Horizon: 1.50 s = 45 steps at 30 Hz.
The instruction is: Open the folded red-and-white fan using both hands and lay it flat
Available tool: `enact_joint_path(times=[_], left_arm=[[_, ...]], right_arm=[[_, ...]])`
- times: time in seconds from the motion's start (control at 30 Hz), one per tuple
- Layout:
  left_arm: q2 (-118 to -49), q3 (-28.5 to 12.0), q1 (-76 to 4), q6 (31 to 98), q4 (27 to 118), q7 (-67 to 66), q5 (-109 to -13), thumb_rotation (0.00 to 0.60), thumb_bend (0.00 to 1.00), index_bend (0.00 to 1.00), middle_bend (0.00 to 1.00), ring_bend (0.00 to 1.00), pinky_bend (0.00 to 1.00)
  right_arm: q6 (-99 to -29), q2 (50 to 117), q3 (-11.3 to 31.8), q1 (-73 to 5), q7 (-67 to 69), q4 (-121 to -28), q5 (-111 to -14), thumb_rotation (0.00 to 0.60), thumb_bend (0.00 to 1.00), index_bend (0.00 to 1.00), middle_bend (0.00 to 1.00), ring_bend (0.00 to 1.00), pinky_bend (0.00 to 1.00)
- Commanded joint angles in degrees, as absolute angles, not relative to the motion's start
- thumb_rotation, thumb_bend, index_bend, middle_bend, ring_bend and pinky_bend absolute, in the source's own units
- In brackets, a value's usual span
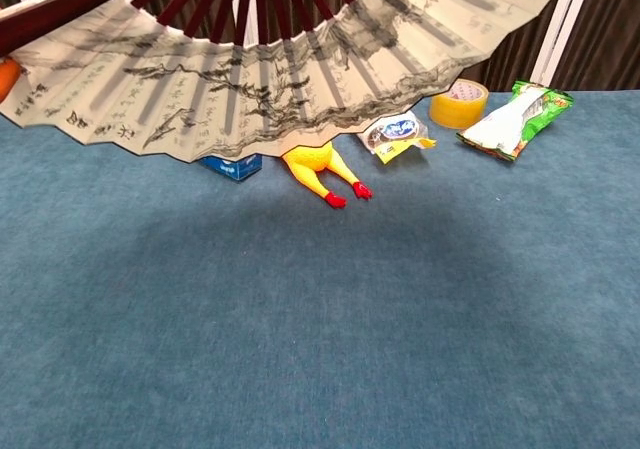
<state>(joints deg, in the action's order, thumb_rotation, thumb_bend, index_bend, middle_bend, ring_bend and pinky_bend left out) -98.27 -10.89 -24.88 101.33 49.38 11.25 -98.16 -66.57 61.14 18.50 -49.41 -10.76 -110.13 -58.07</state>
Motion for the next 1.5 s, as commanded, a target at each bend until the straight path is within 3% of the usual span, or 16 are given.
enact_joint_path(times=[0.03,0.37,1.23,1.27,1.33,1.37,1.5], left_arm=[[-98.5,-11.1,-25.3,101.7,48.7,10.6,-98.0,0.600,0.60,0.55,0.15,0.00,0.04],[-98.9,-11.7,-27.2,102.5,47.6,8.1,-97.9,0.600,0.60,0.50,0.14,0.00,0.04],[-99.2,-10.1,-29.0,102.3,45.0,3.2,-96.5,0.600,0.60,0.46,0.11,0.00,0.04],[-99.2,-10.1,-28.9,102.3,44.9,3.3,-96.4,0.600,0.60,0.44,0.10,0.00,0.04],[-98.9,-9.9,-28.8,102.1,44.9,3.6,-96.1,0.600,0.59,0.36,0.06,0.00,0.04],[-98.7,-9.8,-28.7,101.9,45.1,3.8,-95.9,0.600,0.59,0.30,0.04,0.00,0.04],[-97.2,-9.5,-27.9,101.1,47.5,5.4,-94.9,0.600,0.58,0.16,0.00,0.00,0.04]], right_arm=[[-66.7,61.7,18.0,-48.5,-9.6,-108.7,-59.3,0.600,0.45,1.00,0.16,0.25,0.16],[-66.4,63.2,16.4,-46.2,-6.8,-104.3,-62.3,0.600,0.46,1.00,0.16,0.25,0.16],[-64.0,64.8,13.4,-40.8,-3.9,-95.9,-67.0,0.600,0.46,0.99,0.16,0.24,0.15],[-63.5,64.5,13.2,-40.8,-4.3,-95.9,-66.8,0.600,0.46,0.93,0.16,0.23,0.13],[-61.7,63.4,12.6,-40.8,-6.0,-96.1,-65.9,0.600,0.46,0.74,0.15,0.19,0.10],[-60.6,62.7,12.3,-40.9,-6.9,-96.4,-65.1,0.600,0.46,0.59,0.14,0.17,0.09],[-57.1,59.9,11.4,-41.3,-11.9,-98.4,-60.5,0.600,0.46,0.22,0.11,0.15,0.07]])
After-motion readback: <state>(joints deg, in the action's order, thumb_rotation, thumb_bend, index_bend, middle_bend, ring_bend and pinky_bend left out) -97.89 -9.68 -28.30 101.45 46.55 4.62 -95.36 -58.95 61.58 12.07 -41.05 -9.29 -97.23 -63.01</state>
